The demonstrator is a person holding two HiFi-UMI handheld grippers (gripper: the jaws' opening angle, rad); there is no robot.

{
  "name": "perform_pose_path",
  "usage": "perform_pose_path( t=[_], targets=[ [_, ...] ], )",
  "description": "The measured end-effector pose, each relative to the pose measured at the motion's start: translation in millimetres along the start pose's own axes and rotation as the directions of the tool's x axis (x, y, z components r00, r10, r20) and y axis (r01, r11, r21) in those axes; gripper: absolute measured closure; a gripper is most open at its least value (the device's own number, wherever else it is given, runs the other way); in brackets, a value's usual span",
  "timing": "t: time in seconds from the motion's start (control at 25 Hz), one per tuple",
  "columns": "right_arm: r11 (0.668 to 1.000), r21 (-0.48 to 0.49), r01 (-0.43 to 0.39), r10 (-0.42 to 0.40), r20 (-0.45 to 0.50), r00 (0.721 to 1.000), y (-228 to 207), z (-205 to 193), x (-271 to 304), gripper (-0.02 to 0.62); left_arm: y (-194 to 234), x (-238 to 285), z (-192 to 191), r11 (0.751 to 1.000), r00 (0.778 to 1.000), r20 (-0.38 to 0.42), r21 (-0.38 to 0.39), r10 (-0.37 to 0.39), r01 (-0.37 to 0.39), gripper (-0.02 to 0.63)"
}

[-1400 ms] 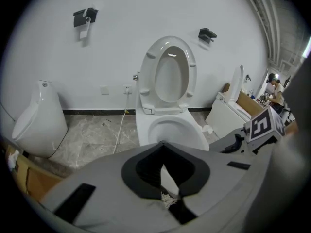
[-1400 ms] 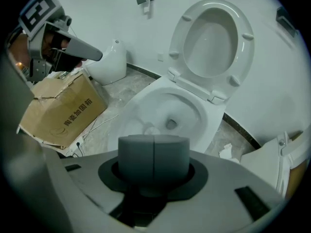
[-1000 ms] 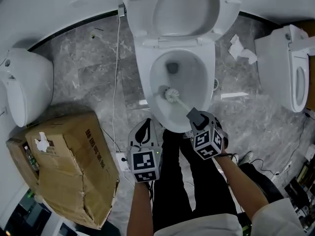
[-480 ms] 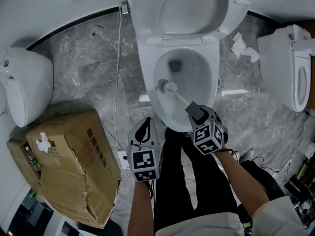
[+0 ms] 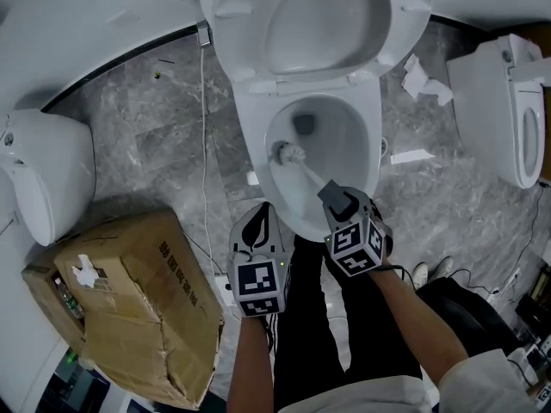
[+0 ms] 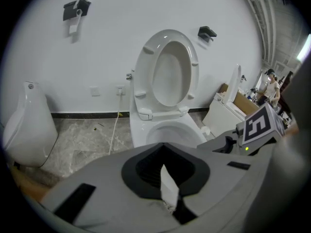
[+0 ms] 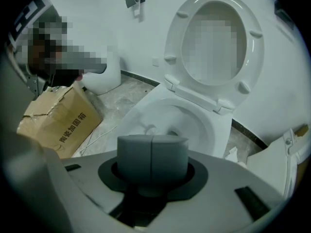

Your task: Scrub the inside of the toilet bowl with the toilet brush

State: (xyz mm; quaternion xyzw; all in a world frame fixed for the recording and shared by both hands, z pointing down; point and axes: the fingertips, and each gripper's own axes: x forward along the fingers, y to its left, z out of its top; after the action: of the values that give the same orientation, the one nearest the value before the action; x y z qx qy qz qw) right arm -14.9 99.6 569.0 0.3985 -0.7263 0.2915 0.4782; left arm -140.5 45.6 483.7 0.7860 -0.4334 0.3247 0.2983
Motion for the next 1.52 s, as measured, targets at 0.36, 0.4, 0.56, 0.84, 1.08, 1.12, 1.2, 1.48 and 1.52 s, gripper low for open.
perform_pose_path(
  t=[0.36,0.4,0.56,0.84,1.08,1.12,1.2,1.48,1.52],
  targets=[
    [0.998,0.067,0.013,-0.014,0.016,1.000,-4,19,8,0.419,-10,19,15,0.995,0.997,-0.014,0.054,-0.081,0.081,0.584],
    [0.998,0.069,0.012,-0.013,0.015,1.000,-5,20,9,0.419,-8,21,17,0.995,0.997,-0.014,0.052,-0.081,0.081,0.584],
    [0.995,0.102,0.016,-0.018,0.023,1.000,-14,26,15,0.419,-6,27,23,0.995,0.996,-0.017,0.056,-0.087,0.088,0.584],
    [0.988,0.151,0.043,-0.049,0.036,0.998,-26,38,24,0.420,0,35,24,0.992,0.994,-0.035,0.070,-0.105,0.107,0.584],
    [0.968,0.242,0.070,-0.082,0.042,0.996,-38,39,30,0.420,6,37,19,0.991,0.993,-0.059,0.072,-0.107,0.111,0.584],
    [0.966,0.247,0.072,-0.085,0.042,0.995,-40,40,31,0.420,8,37,18,0.991,0.993,-0.060,0.072,-0.106,0.110,0.584],
    [0.960,0.269,0.070,-0.084,0.039,0.996,-43,40,33,0.420,11,37,15,0.992,0.992,-0.071,0.066,-0.102,0.107,0.584],
    [0.928,0.367,0.069,-0.089,0.036,0.995,-57,45,33,0.420,15,40,18,0.992,0.991,-0.079,0.053,-0.107,0.111,0.584],
    [0.922,0.380,0.076,-0.097,0.037,0.995,-60,45,33,0.420,14,41,19,0.992,0.991,-0.080,0.054,-0.110,0.115,0.584]
  ],
)
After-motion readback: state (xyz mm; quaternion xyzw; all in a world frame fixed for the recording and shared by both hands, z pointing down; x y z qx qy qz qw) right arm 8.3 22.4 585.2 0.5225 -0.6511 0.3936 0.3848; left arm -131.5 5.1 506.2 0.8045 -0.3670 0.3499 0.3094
